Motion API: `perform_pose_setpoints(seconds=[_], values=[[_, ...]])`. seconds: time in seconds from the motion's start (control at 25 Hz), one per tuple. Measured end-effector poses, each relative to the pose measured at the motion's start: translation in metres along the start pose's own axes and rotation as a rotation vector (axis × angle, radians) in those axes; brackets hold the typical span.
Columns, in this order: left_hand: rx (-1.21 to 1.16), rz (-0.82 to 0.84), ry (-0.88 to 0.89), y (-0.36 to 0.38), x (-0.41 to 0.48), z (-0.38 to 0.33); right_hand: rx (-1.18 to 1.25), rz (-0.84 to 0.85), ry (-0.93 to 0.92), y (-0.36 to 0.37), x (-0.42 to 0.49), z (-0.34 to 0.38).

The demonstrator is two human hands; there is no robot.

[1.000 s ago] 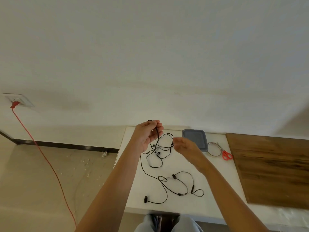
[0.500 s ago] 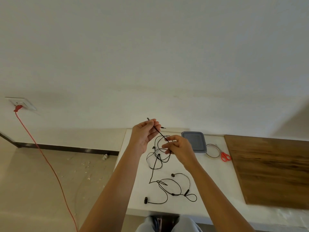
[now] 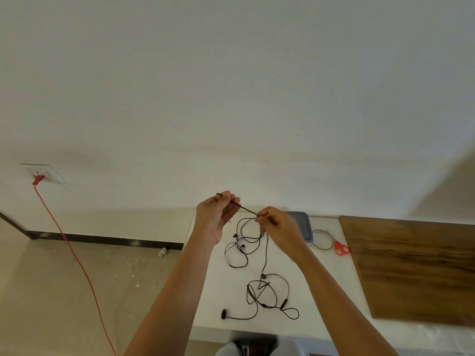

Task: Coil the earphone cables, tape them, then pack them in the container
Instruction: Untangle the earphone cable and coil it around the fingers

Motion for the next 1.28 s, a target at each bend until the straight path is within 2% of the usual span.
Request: perform_pose_setpoints(seconds=[0.2, 0.32, 0.36, 0.44, 0.48, 0.52, 0.56, 0.64, 0.68, 0.76, 0.84, 0.96, 1.08, 1.16, 1.28], values=[[-0.066, -0.185, 0.019, -0.017, 0.003, -0.019, 0.114, -0.196, 0.14, -0.036, 0.003, -0.008], [-0.056, -0.275, 0.042, -0.022, 0.0, -0.021, 0.093, -0.264, 0.139, -0.042, 0.01, -0.001], [0.058, -0.298, 0.041, -0.025, -0.002, -0.022, 0.084, -0.254, 0.128, -0.043, 0.012, 0.002], [0.632, -0.286, 0.019, -0.023, -0.007, -0.021, 0.055, -0.178, 0.087, -0.041, 0.017, 0.01], [0.934, -0.206, 0.044, -0.018, -0.01, -0.019, 0.022, -0.122, 0.056, -0.037, 0.019, 0.014], [1.133, -0.071, 0.086, -0.011, -0.013, -0.016, -0.022, -0.063, 0.023, -0.033, 0.021, 0.019], [1.203, 0.082, 0.115, -0.001, -0.015, -0.014, -0.066, -0.01, -0.009, -0.027, 0.022, 0.025], [1.079, 0.312, 0.067, 0.015, -0.018, -0.011, -0.114, 0.052, -0.059, -0.017, 0.025, 0.035], [1.011, 0.364, 0.033, 0.02, -0.021, -0.01, -0.106, 0.057, -0.074, -0.014, 0.026, 0.039], [0.921, 0.361, -0.002, 0.019, -0.019, -0.01, -0.072, 0.052, -0.1, -0.013, 0.029, 0.042], [0.909, 0.307, 0.021, 0.011, -0.016, -0.016, -0.062, 0.062, -0.117, -0.016, 0.029, 0.038], [0.87, 0.172, 0.154, -0.007, -0.01, -0.037, -0.112, 0.089, -0.084, -0.028, 0.027, 0.019], [0.705, -0.169, 0.333, -0.037, -0.004, -0.068, -0.223, 0.039, -0.023, -0.045, 0.023, -0.005], [0.828, -0.245, 0.347, -0.054, -0.002, -0.078, -0.249, -0.002, -0.006, -0.051, 0.023, -0.01], [1.217, -0.053, 0.167, -0.046, -0.002, -0.063, -0.199, 0.08, -0.086, -0.04, 0.027, 0.012]])
Point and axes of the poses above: each hand's wrist, its own x-axis towards the middle knuckle, its own y-axis out of the palm, z = x × y, the point moved 2 cm from there along x, towards the middle knuckle, and after that the axes turned 9 degrees about -x, right-handed, at the moved point
